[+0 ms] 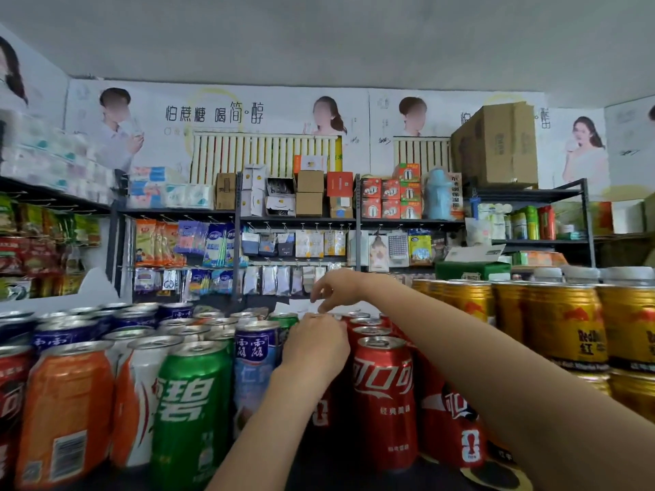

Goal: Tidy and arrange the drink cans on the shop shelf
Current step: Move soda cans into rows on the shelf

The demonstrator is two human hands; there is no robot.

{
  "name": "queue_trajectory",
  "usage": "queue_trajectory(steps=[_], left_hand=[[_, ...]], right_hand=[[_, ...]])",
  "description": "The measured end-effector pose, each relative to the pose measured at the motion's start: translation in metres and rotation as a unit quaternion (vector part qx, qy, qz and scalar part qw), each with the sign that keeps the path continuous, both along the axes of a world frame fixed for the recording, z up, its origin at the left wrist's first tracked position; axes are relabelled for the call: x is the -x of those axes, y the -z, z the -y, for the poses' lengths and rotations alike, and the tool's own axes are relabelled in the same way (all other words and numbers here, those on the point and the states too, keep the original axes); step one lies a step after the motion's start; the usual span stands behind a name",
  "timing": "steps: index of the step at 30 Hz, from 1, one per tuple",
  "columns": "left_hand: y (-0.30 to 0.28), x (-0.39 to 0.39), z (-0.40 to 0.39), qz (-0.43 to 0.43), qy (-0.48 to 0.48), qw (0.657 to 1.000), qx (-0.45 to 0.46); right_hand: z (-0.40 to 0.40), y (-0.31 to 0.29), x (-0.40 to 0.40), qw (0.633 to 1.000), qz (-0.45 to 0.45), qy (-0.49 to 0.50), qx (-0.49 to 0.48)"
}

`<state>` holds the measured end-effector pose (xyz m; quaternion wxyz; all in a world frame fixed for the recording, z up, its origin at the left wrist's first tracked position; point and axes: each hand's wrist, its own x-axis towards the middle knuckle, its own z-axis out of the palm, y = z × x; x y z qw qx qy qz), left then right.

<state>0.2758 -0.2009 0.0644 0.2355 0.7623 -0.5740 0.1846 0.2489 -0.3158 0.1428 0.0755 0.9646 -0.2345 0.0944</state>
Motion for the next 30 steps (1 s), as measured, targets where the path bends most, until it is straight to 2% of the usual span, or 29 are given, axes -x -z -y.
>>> queue_trajectory(steps=[6, 10, 22, 26, 30], left_hand=[[0.001, 0.000, 0.005, 0.008, -0.028, 1.000, 0.000], [-0.005, 0.003, 0.007, -0.026, -0.055, 0.998, -0.019], [-0.004, 0.004, -0.001, -0.130, -0.018, 0.991, -0.002], [-0.005, 0.005, -0.009, -0.138, 0.011, 0.990, 0.034], [-0.002, 0.011, -0.023, -0.110, 0.064, 0.988, 0.091]], right_hand=[[0.013, 0.003, -0.022, 0.995, -0.082, 0.015, -0.054], [0.012, 0.003, -0.029, 0.993, -0.065, 0.028, -0.096], [0.016, 0.008, -0.042, 0.989, -0.077, 0.129, -0.014], [0.005, -0.001, -0.031, 0.991, -0.073, 0.112, 0.014], [-0.023, -0.024, 0.011, 0.999, 0.002, 0.043, 0.023]])
